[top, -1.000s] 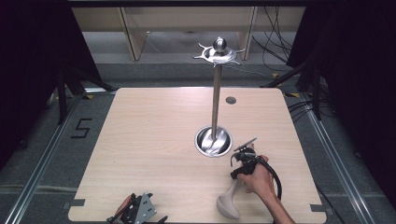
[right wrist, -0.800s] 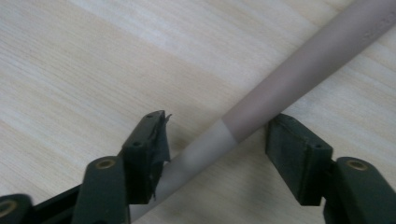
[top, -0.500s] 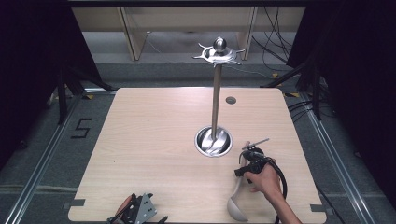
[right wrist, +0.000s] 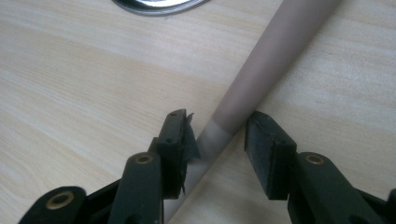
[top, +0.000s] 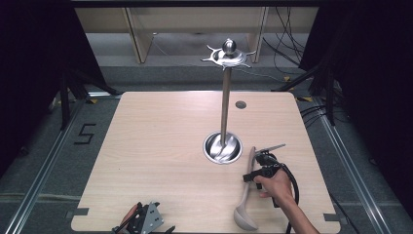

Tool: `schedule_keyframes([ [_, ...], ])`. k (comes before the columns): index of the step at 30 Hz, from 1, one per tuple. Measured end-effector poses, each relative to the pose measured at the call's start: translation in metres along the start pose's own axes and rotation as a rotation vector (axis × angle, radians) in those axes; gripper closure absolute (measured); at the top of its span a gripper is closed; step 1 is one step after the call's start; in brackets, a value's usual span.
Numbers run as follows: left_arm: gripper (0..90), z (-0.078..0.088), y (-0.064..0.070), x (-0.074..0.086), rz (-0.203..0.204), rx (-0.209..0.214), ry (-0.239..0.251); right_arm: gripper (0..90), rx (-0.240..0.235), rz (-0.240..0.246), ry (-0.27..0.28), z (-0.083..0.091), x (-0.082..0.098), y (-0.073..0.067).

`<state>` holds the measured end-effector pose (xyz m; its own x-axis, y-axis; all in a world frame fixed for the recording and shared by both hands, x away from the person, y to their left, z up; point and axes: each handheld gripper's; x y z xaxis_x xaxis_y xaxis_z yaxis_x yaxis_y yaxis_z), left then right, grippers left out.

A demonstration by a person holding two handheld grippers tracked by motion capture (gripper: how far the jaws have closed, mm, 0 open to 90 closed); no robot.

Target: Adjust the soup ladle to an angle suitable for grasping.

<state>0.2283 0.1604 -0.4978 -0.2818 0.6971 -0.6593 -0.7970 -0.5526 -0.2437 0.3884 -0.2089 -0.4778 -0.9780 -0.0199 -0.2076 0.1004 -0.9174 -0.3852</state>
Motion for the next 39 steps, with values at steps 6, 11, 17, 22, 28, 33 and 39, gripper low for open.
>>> schedule_keyframes([
  [6, 15.7, 0.000, 0.000, 0.000, 0.004, 0.003, 0.010, 63.7, -0.049, -0.024, 0.002, -0.003, -0.002, -0.005],
  [11, 15.7, 0.000, -0.001, 0.000, -0.003, -0.010, 0.018, 64.9, -0.046, -0.001, 0.014, -0.005, -0.002, -0.007],
  [17, 15.7, 0.000, -0.001, 0.001, 0.000, -0.009, 0.018, 68.0, -0.068, -0.034, 0.051, -0.009, 0.001, -0.008],
  [22, 15.7, 0.001, 0.000, 0.000, -0.010, -0.008, 0.010, 71.5, -0.155, -0.041, 0.105, 0.000, 0.004, -0.007],
  [28, 15.7, 0.002, -0.001, -0.001, -0.011, -0.012, 0.006, 74.4, -0.185, 0.040, 0.156, 0.008, 0.006, -0.005],
  [33, 15.6, 0.002, 0.000, -0.001, -0.010, -0.014, 0.009, 76.8, -0.202, 0.126, 0.221, 0.016, 0.011, -0.006],
  [39, 15.7, 0.002, -0.001, -0.001, -0.013, -0.009, 0.003, 77.1, -0.228, 0.163, 0.252, 0.021, 0.018, -0.010],
])
Point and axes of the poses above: each handheld gripper's, and its own axes: z roughly backward along the jaws, x roughly out of its underside, y roughly to its right, and after that the axes turned 5 degrees about -z, right-handed
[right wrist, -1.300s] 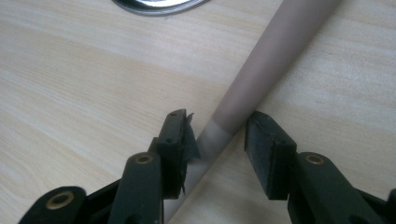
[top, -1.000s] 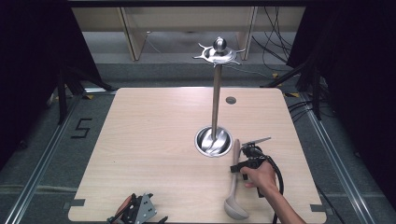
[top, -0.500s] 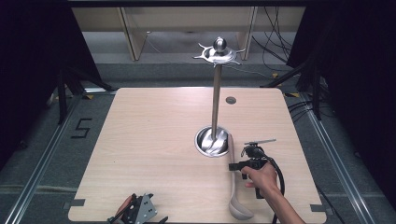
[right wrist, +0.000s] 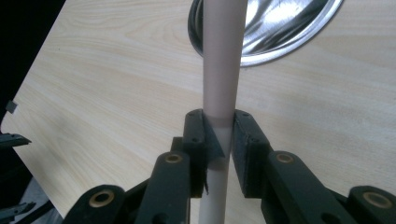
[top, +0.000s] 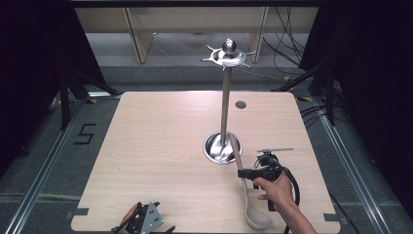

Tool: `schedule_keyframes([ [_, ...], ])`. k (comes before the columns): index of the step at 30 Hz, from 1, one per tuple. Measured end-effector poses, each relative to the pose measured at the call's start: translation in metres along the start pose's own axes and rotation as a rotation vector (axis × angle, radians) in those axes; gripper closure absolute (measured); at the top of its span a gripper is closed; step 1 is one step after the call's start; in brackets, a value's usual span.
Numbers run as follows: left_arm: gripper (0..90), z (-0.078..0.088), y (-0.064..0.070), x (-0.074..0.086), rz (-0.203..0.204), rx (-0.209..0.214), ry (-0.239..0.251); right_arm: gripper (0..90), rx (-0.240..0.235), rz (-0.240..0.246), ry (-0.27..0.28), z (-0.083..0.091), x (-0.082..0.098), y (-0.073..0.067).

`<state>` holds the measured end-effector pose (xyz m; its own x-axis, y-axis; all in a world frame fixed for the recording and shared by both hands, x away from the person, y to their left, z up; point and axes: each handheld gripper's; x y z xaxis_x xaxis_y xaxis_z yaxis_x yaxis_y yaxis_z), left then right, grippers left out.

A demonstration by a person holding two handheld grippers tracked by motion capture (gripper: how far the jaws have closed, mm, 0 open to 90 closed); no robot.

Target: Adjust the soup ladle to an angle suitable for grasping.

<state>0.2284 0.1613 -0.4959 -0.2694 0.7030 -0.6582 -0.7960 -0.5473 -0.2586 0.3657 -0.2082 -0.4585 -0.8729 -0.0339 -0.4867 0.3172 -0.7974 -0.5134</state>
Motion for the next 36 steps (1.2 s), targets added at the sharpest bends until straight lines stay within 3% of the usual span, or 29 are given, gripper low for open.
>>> schedule_keyframes([
  [1, 15.6, 0.000, 0.000, 0.000, 0.003, 0.001, 0.000, 77.2, -0.041, 0.020, 0.007, 0.003, 0.001, -0.001],
  [4, 15.7, 0.000, 0.000, 0.000, 0.002, 0.001, 0.002, 77.3, -0.049, 0.051, 0.013, 0.007, 0.003, -0.004],
  [5, 15.6, 0.000, 0.001, 0.000, 0.003, 0.001, 0.002, 77.3, -0.009, 0.059, 0.024, 0.010, 0.005, -0.009],
  [7, 15.7, 0.000, 0.000, 0.000, 0.000, -0.005, 0.002, 77.3, 0.007, 0.076, 0.022, 0.012, 0.006, -0.010],
  [8, 15.6, 0.000, 0.000, 0.000, 0.002, 0.000, 0.002, 77.2, -0.012, 0.096, 0.054, 0.015, 0.009, -0.012],
  [13, 15.6, 0.000, 0.001, 0.000, 0.005, 0.006, 0.005, 77.2, -0.016, 0.134, 0.070, 0.021, 0.014, -0.017],
  [15, 15.6, 0.000, 0.000, 0.000, 0.005, 0.006, 0.005, 77.3, -0.006, 0.183, 0.093, 0.024, 0.018, -0.023],
  [17, 15.6, 0.000, 0.001, 0.000, 0.002, 0.001, 0.002, 77.3, -0.005, 0.182, 0.100, 0.027, 0.022, -0.029],
  [18, 15.7, 0.000, 0.001, 0.000, 0.002, 0.001, 0.002, 77.3, -0.001, 0.219, 0.117, 0.028, 0.022, -0.027],
  [20, 15.7, 0.000, 0.001, 0.000, 0.002, 0.002, 0.002, 77.3, 0.001, 0.198, 0.124, 0.032, 0.028, -0.034],
  [21, 15.7, 0.000, 0.001, 0.000, 0.002, 0.002, 0.002, 77.3, -0.003, 0.250, 0.150, 0.033, 0.029, -0.032],
  [22, 15.6, 0.000, 0.001, 0.000, 0.003, 0.003, 0.002, 77.3, 0.006, 0.262, 0.156, 0.035, 0.031, -0.034],
  [25, 15.7, 0.001, 0.000, -0.001, 0.005, -0.004, 0.008, 77.3, -0.006, 0.276, 0.187, 0.038, 0.036, -0.036],
  [26, 15.6, 0.001, 0.000, -0.001, 0.005, -0.004, 0.008, 77.3, -0.009, 0.244, 0.194, 0.040, 0.039, -0.039],
  [28, 15.6, 0.001, 0.001, -0.001, 0.002, -0.003, 0.005, 77.4, 0.001, 0.288, 0.212, 0.047, 0.042, -0.040],
  [31, 15.6, 0.001, 0.001, -0.001, 0.007, -0.002, 0.009, 77.3, -0.012, 0.301, 0.240, 0.050, 0.044, -0.042],
  [33, 15.6, 0.001, 0.000, -0.001, 0.006, -0.001, 0.010, 77.4, 0.021, 0.339, 0.249, 0.055, 0.044, -0.042],
  [35, 15.6, 0.001, 0.000, 0.000, 0.005, -0.003, 0.008, 77.4, -0.002, 0.343, 0.277, 0.058, 0.046, -0.042],
  [36, 15.6, 0.001, 0.000, 0.000, -0.002, -0.008, 0.000, 77.4, -0.022, 0.317, 0.293, 0.059, 0.050, -0.045],
])
Point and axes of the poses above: each handheld gripper's, and its own axes: z roughly backward along the jaws, x roughly out of its underside, y roughly to its right, and after that the axes turned 5 degrees about -z, right-handed
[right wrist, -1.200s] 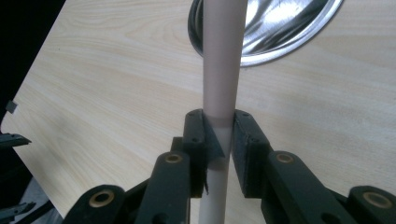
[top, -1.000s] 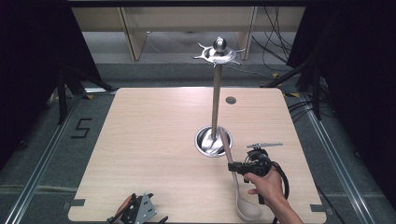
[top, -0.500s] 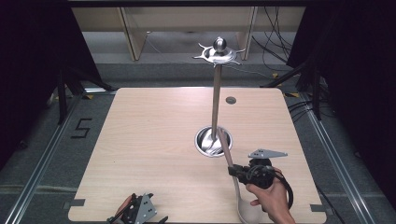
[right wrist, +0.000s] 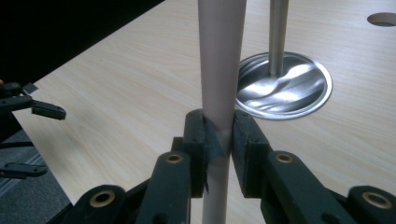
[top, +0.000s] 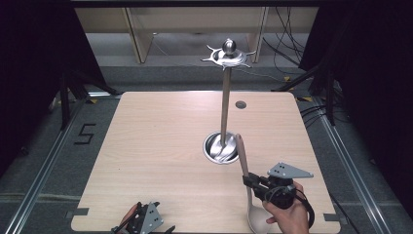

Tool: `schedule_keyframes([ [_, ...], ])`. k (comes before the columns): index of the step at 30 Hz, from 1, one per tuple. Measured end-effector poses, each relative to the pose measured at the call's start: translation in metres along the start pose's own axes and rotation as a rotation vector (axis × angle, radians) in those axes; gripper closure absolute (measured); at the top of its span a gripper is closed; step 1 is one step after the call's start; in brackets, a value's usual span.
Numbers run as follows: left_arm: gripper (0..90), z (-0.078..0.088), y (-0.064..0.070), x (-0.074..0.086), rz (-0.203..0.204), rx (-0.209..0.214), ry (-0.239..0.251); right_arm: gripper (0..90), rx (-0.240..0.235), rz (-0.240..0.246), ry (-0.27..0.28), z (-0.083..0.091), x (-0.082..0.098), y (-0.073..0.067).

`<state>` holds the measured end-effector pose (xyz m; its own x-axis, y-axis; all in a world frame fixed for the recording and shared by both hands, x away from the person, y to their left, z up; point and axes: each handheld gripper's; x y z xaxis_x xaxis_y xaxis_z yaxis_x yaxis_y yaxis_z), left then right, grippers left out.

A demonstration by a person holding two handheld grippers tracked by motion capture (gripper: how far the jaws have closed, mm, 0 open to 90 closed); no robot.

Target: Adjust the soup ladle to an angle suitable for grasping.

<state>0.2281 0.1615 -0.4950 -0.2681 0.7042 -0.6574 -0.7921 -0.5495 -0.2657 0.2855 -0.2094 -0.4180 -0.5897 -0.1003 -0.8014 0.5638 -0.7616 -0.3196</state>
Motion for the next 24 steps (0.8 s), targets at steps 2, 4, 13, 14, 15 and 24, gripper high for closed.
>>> schedule_keyframes([
  [2, 15.6, -0.001, 0.000, 0.000, 0.002, 0.008, 0.001, 77.4, 0.007, 0.029, 0.012, 0.002, 0.002, -0.003],
  [4, 15.7, 0.000, 0.001, 0.000, 0.008, 0.008, 0.007, 77.4, 0.008, 0.021, 0.022, 0.002, 0.002, -0.005],
  [13, 15.6, -0.001, 0.001, 0.000, 0.008, 0.011, 0.017, 77.4, 0.030, 0.107, 0.100, 0.016, 0.002, -0.016],
  [14, 15.6, -0.001, 0.001, 0.000, 0.005, 0.010, 0.020, 77.4, 0.024, 0.090, 0.123, 0.017, 0.002, -0.016],
  [15, 15.6, -0.001, 0.001, 0.000, 0.007, 0.018, 0.022, 77.4, 0.021, 0.077, 0.129, 0.019, 0.002, -0.016],
  [24, 15.6, -0.001, 0.001, 0.000, 0.009, 0.022, 0.020, 77.4, 0.041, 0.123, 0.211, 0.018, -0.019, -0.016],
])
Point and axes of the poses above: each handheld gripper's, and its own axes: z roughly backward along the jaws, x roughly out of its underside, y roughly to its right, and after that the axes turned 5 degrees about -z, right-handed
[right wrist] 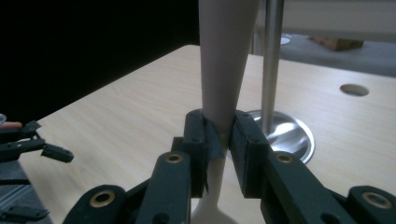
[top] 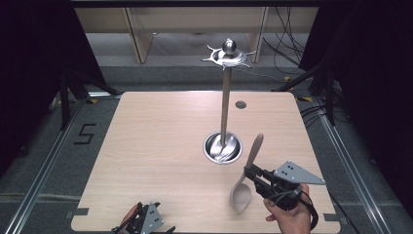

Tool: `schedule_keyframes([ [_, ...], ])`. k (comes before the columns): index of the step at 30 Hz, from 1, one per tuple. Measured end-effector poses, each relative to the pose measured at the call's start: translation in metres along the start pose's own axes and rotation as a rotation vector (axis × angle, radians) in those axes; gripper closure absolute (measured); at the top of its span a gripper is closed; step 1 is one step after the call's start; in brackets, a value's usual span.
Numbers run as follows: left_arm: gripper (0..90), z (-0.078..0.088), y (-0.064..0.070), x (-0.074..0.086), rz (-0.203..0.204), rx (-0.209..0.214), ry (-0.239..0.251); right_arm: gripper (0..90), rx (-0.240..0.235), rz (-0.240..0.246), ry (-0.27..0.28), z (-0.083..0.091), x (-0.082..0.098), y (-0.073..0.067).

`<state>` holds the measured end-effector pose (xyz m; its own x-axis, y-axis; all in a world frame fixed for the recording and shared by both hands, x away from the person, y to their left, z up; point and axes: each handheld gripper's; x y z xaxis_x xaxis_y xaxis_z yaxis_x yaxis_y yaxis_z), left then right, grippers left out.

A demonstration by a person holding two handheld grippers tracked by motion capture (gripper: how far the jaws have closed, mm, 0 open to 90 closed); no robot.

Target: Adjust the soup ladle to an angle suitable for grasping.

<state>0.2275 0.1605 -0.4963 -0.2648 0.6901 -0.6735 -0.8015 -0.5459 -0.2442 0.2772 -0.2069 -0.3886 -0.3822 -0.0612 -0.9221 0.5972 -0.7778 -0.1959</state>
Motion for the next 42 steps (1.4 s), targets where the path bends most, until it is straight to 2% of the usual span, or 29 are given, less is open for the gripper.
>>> schedule_keyframes([
  [1, 15.6, 0.000, 0.000, 0.000, -0.003, -0.005, 0.000, 77.4, -0.007, 0.001, -0.007, -0.001, -0.003, 0.000],
  [2, 15.7, 0.000, 0.000, 0.000, -0.004, -0.010, 0.000, 77.4, 0.004, 0.000, -0.014, -0.001, -0.007, 0.000],
  [3, 15.6, 0.000, 0.000, 0.000, -0.002, -0.009, 0.000, 77.4, -0.004, -0.017, -0.008, -0.002, -0.009, 0.000],
  [7, 15.6, 0.000, 0.000, 0.000, -0.001, -0.008, 0.000, 77.4, 0.003, -0.012, -0.005, -0.006, -0.018, 0.003],
  [11, 15.6, 0.002, -0.001, -0.001, -0.003, -0.008, -0.014, 77.4, 0.023, 0.025, -0.004, -0.010, -0.026, 0.008],
  [12, 15.6, 0.001, -0.001, -0.001, -0.002, -0.014, -0.008, 77.4, 0.031, 0.023, -0.021, -0.011, -0.030, 0.009],
  [14, 15.6, 0.001, -0.001, 0.000, 0.003, -0.008, -0.006, 77.4, 0.034, 0.024, -0.019, -0.012, -0.032, 0.010],
  [16, 15.6, 0.001, -0.001, -0.001, 0.002, -0.009, -0.006, 77.4, 0.044, 0.071, 0.006, -0.014, -0.035, 0.015],
  [17, 15.6, 0.001, -0.001, -0.001, 0.004, -0.012, -0.006, 77.4, 0.044, 0.026, -0.021, -0.013, -0.036, 0.013],
  [19, 15.6, 0.001, -0.001, -0.001, 0.007, -0.008, 0.000, 77.4, 0.052, 0.018, -0.028, -0.012, -0.037, 0.014],
  [20, 15.6, 0.002, -0.001, -0.001, -0.001, -0.009, -0.008, 77.4, 0.050, 0.043, -0.029, -0.012, -0.041, 0.017],
  [21, 15.6, 0.002, -0.001, -0.001, -0.001, -0.009, -0.008, 77.4, 0.050, 0.043, -0.029, -0.012, -0.041, 0.017],
  [22, 15.6, 0.002, -0.001, -0.001, -0.003, -0.012, -0.007, 77.4, 0.064, 0.071, -0.005, -0.013, -0.041, 0.019],
  [23, 15.6, 0.001, -0.001, -0.001, 0.001, -0.016, -0.003, 77.4, 0.055, 0.068, -0.008, -0.014, -0.045, 0.021],
  [24, 15.6, 0.001, -0.001, -0.001, 0.009, -0.010, 0.000, 77.4, 0.069, 0.090, -0.008, -0.013, -0.046, 0.023],
  [26, 15.6, 0.001, -0.002, -0.001, 0.009, -0.013, 0.000, 77.4, 0.073, 0.059, -0.005, -0.014, -0.048, 0.024],
  [29, 15.6, 0.000, -0.003, -0.001, 0.014, -0.012, 0.000, 77.4, 0.059, 0.049, -0.018, -0.015, -0.051, 0.027],
  [31, 15.6, 0.000, -0.004, -0.001, 0.011, -0.014, 0.010, 77.4, 0.073, 0.071, -0.002, -0.017, -0.055, 0.029],
  [32, 15.6, 0.000, -0.004, -0.001, 0.021, -0.009, 0.004, 77.4, 0.063, 0.089, -0.003, -0.019, -0.059, 0.031],
  [35, 15.6, 0.000, -0.004, -0.002, 0.013, -0.014, 0.004, 77.4, 0.063, 0.067, -0.008, -0.020, -0.063, 0.031],
  [36, 15.6, 0.000, -0.004, -0.003, 0.014, -0.018, 0.005, 77.4, 0.066, 0.082, -0.015, -0.020, -0.066, 0.032],
  [37, 15.6, -0.001, -0.004, -0.003, 0.019, -0.010, 0.015, 77.4, 0.066, 0.074, 0.000, -0.022, -0.068, 0.032],
  [39, 15.6, -0.001, -0.005, -0.003, 0.017, -0.010, 0.007, 77.4, 0.070, 0.092, -0.010, -0.023, -0.075, 0.033],
  [41, 15.6, -0.001, -0.005, -0.003, 0.015, -0.018, 0.005, 77.4, 0.074, 0.081, -0.006, -0.024, -0.077, 0.032],
  [42, 15.6, -0.001, -0.005, -0.003, 0.015, -0.020, 0.006, 77.4, 0.078, 0.103, -0.004, -0.025, -0.083, 0.033],
])
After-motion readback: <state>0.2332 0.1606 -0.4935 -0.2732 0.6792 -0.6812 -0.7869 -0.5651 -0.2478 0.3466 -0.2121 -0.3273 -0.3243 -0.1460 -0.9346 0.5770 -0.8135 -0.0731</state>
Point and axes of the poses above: each handheld gripper's, and its own axes: z roughly backward along the jaws, x roughly out of its underside, y roughly to its right, and after that the axes turned 5 degrees about -z, right-handed
